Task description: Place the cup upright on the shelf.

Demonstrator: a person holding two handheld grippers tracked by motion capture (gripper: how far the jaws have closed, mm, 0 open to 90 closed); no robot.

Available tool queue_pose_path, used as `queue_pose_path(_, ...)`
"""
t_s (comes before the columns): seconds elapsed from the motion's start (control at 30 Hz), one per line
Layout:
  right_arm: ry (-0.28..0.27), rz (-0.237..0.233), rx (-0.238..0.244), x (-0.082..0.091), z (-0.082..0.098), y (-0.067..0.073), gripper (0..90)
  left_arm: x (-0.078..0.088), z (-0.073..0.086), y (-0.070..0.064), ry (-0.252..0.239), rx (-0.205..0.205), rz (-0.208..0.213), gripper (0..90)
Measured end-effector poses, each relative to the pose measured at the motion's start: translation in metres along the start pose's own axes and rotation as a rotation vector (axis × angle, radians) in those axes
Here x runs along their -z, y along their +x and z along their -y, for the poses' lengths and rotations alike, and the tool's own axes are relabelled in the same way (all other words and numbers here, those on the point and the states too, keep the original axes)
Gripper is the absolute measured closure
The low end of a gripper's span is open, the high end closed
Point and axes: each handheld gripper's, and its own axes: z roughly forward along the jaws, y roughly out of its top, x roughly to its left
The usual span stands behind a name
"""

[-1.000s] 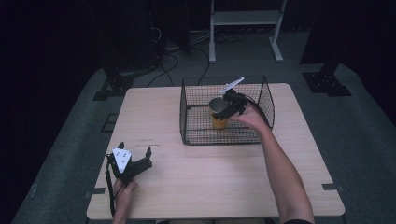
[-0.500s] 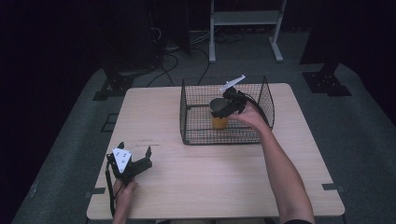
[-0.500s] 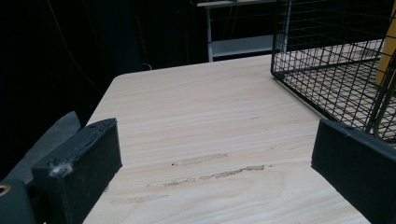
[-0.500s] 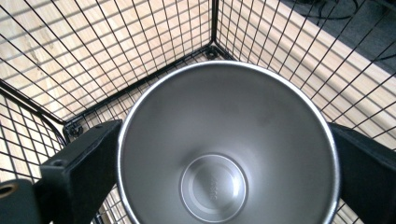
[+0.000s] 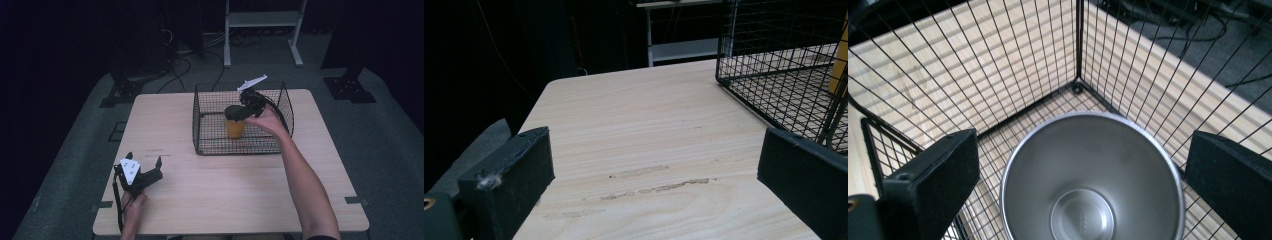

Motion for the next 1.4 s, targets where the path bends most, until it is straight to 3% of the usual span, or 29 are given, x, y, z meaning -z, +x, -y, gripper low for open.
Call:
queue_pose_path(0.17, -0.03, 0.02, -0.004, 0.009, -0.003, -0.002, 0.8, 0.0, 0.0, 0.0, 0.001, -0.002, 0.0, 0.8)
queue_pose_path(0.37, -0.034, 0.01, -0.008, 0.017, -0.004, -0.001, 0.8, 0.0, 0.0, 0.0, 0.001, -0.004, 0.0, 0.8)
queue_pose_path(0.47, -0.044, -0.017, -0.015, 0.026, -0.003, 0.0, 0.9, 0.0, 0.0, 0.0, 0.004, 0.0, 0.001, 0.8)
queue_pose_path(0.7, -0.077, -0.024, -0.029, 0.049, 0.0, 0.002, 0.9, 0.0, 0.0, 0.001, 0.001, 0.004, 0.006, 0.8)
queue_pose_path(1.03, -0.089, -0.01, -0.036, 0.076, 0.013, 0.001, 0.9, 0.001, 0.0, 0.001, 0.0, 0.003, 0.006, 0.8)
queue_pose_path(1.4, -0.117, -0.03, -0.055, 0.094, 0.024, -0.001, 0.9, 0.001, 0.0, 0.001, 0.002, 0.006, 0.004, 0.8)
